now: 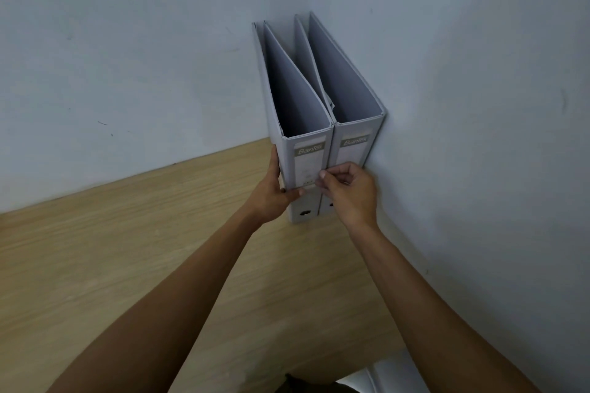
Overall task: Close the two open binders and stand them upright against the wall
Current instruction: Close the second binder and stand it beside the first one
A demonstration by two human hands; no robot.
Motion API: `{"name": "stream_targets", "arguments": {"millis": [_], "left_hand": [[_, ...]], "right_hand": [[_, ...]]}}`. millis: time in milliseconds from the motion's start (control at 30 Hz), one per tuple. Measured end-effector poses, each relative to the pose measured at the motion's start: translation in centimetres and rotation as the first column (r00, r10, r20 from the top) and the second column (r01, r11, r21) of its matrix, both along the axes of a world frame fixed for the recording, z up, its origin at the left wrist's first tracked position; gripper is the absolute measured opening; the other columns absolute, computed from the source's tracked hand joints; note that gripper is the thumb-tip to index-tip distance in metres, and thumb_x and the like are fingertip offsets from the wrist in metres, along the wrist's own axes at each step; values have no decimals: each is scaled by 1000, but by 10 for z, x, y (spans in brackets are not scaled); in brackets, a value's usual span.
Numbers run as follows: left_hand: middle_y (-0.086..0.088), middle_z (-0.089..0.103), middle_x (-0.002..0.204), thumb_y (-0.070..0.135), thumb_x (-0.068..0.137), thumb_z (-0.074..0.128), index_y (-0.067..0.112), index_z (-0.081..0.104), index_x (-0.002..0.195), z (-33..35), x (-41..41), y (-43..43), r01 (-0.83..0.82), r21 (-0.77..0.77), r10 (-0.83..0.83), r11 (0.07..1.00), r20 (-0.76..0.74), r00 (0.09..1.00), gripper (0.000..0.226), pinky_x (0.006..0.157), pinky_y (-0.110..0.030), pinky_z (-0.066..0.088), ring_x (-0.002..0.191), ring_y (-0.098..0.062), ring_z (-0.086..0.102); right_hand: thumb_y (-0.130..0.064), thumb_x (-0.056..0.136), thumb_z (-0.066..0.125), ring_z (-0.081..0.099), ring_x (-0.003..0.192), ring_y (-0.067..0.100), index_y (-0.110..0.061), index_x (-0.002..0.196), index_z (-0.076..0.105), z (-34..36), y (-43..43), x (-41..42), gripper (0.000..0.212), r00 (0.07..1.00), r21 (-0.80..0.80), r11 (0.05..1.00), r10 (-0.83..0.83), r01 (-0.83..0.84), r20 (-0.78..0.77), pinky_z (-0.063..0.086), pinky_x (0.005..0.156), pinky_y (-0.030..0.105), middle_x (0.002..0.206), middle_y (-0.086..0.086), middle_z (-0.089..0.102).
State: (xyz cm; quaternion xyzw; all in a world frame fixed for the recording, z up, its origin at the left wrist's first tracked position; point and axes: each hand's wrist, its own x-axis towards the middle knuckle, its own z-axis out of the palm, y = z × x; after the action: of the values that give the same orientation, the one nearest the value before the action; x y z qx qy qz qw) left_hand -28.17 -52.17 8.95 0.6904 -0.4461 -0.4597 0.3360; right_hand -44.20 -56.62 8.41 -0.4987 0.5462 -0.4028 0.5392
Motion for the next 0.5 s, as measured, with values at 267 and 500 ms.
{"name": "stream_targets", "arguments": {"millis": [267,500], "left_hand": [[-5,38,162,12,88,75,33,3,164,2,2,1,-52,18,51,998,82,995,107,102,-55,54,139,-32,50],[-3,32,167,19,89,76,31,9,164,16,6,16,-77,-23,78,997,34,996,101,90,-36,54,137,-28,54]], "right_hand": [[-18,86,77,76,92,24,-24,79,67,3,3,3,14,999,-6,1000,11,-11,-47,63,85,49,91,6,77],[-26,89,74,70,100,20,-27,84,63,14,10,3,12,993,-7,999,38,-39,-114,60,90,50,94,-5,71]]}}
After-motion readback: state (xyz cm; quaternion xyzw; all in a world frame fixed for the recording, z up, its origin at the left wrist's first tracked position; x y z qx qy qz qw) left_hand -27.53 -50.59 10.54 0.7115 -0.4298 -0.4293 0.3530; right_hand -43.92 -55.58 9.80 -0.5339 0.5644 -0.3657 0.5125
